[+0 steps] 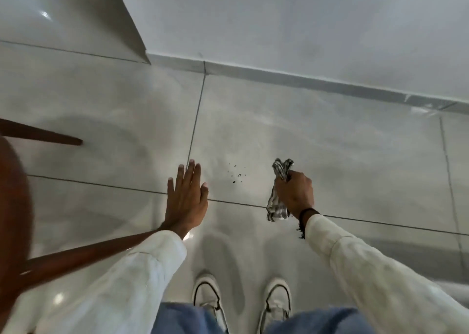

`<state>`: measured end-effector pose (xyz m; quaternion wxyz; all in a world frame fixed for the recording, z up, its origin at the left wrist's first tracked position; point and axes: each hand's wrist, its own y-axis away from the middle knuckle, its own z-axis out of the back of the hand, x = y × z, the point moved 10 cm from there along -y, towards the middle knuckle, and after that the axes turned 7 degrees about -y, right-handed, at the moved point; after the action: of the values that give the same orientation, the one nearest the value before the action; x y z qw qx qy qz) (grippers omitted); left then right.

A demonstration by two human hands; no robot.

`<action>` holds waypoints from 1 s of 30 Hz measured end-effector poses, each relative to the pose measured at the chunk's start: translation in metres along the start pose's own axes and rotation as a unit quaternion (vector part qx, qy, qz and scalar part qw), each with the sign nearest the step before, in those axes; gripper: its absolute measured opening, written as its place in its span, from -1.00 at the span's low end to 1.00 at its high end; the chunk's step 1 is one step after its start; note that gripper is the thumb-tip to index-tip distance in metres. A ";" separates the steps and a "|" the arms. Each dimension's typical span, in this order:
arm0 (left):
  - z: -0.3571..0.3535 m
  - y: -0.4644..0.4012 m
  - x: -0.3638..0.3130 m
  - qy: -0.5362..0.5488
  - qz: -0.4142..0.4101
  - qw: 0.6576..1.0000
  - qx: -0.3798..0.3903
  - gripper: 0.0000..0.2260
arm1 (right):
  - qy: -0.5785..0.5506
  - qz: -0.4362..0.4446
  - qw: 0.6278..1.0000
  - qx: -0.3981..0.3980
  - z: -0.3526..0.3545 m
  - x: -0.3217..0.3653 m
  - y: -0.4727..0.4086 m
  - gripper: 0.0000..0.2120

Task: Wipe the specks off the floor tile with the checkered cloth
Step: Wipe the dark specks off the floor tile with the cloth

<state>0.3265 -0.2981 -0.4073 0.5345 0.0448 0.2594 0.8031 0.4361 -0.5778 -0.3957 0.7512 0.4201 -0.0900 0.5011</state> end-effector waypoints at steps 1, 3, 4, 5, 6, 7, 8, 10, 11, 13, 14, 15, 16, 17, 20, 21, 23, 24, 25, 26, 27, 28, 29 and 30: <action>-0.033 -0.022 0.003 -0.019 -0.006 1.000 -0.009 -0.44 | 0.020 0.017 1.000 -0.009 -0.022 -0.017 -0.024 -0.82; -0.087 -0.061 0.010 -0.052 -0.015 0.998 -0.029 -0.42 | 0.060 0.057 0.996 -0.026 -0.064 -0.040 -0.067 -0.85; -0.114 -0.082 0.016 -0.068 -0.016 0.997 -0.044 -0.42 | 0.079 0.082 0.993 -0.031 -0.088 -0.050 -0.089 -0.81; -0.138 -0.101 0.025 -0.077 -0.012 0.995 -0.059 -0.41 | 0.100 0.109 0.988 -0.034 -0.112 -0.057 -0.109 -0.77; -0.161 -0.121 0.036 -0.087 -0.008 0.994 -0.070 -0.40 | 0.121 0.137 0.983 -0.037 -0.136 -0.063 -0.128 -0.76; -0.177 -0.136 0.048 -0.095 0.000 0.993 -0.076 -0.40 | 0.146 0.165 0.975 -0.037 -0.154 -0.066 -0.140 -0.74; -0.194 -0.148 0.060 -0.098 0.008 0.992 -0.079 -0.39 | 0.173 0.198 0.964 -0.033 -0.173 -0.071 -0.150 -0.73; -0.216 -0.168 0.085 -0.098 0.025 0.990 -0.102 -0.39 | 0.211 0.260 0.941 -0.038 -0.204 -0.080 -0.159 -0.68; -0.223 -0.177 0.096 -0.092 0.034 0.989 -0.115 -0.39 | 0.213 0.282 0.934 -0.045 -0.215 -0.085 -0.159 -0.64; -0.230 -0.186 0.116 -0.069 0.059 0.988 -0.126 -0.35 | 0.205 0.313 0.926 -0.045 -0.233 -0.100 -0.152 -0.45; -0.233 -0.188 0.124 -0.063 0.067 0.987 -0.135 -0.34 | 0.214 0.324 0.921 -0.033 -0.245 -0.110 -0.147 -0.35; -0.236 -0.189 0.131 -0.062 0.070 0.985 -0.146 -0.34 | 0.227 0.333 0.915 -0.016 -0.257 -0.119 -0.142 -0.28; -0.238 -0.188 0.136 -0.064 0.069 0.983 -0.156 -0.34 | 0.237 0.338 0.911 -0.007 -0.266 -0.124 -0.140 -0.24; -0.240 -0.188 0.137 -0.068 0.064 0.982 -0.163 -0.34 | 0.236 0.337 0.911 -0.010 -0.270 -0.123 -0.142 -0.23; -0.241 -0.189 0.138 -0.079 0.056 0.980 -0.174 -0.35 | 0.241 0.334 0.911 0.002 -0.289 -0.103 -0.143 -0.27; -0.240 -0.191 0.137 -0.078 0.055 0.980 -0.174 -0.35 | 0.256 0.356 0.898 0.020 -0.299 -0.098 -0.135 -0.28; -0.237 -0.195 0.135 -0.073 0.043 0.982 -0.170 -0.34 | 0.285 0.409 0.864 0.062 -0.310 -0.108 -0.114 -0.28; -0.234 -0.199 0.134 -0.075 0.034 0.981 -0.173 -0.34 | 0.290 0.427 0.853 0.075 -0.304 -0.118 -0.108 -0.26; -0.232 -0.202 0.134 -0.077 0.028 0.981 -0.175 -0.34 | 0.294 0.433 0.848 0.078 -0.292 -0.128 -0.109 -0.25; -0.231 -0.206 0.133 -0.076 0.023 0.981 -0.174 -0.34 | 0.302 0.427 0.849 0.071 -0.280 -0.134 -0.118 -0.25; -0.230 -0.209 0.132 -0.075 0.019 0.982 -0.174 -0.33 | 0.309 0.406 0.859 0.054 -0.269 -0.134 -0.130 -0.25; -0.231 -0.211 0.130 -0.075 0.018 0.982 -0.174 -0.33 | 0.308 0.375 0.874 0.029 -0.262 -0.129 -0.142 -0.25; -0.232 -0.212 0.129 -0.077 0.019 0.981 -0.175 -0.33 | 0.296 0.343 0.891 0.010 -0.264 -0.121 -0.147 -0.25; -0.232 -0.213 0.128 -0.080 0.022 0.981 -0.176 -0.34 | 0.278 0.324 0.904 0.000 -0.272 -0.115 -0.144 -0.25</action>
<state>0.3694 -0.2083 -0.7328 0.5356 0.0194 0.0697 0.8414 0.4228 -0.4802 -0.7094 0.5418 0.2113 -0.0084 0.8135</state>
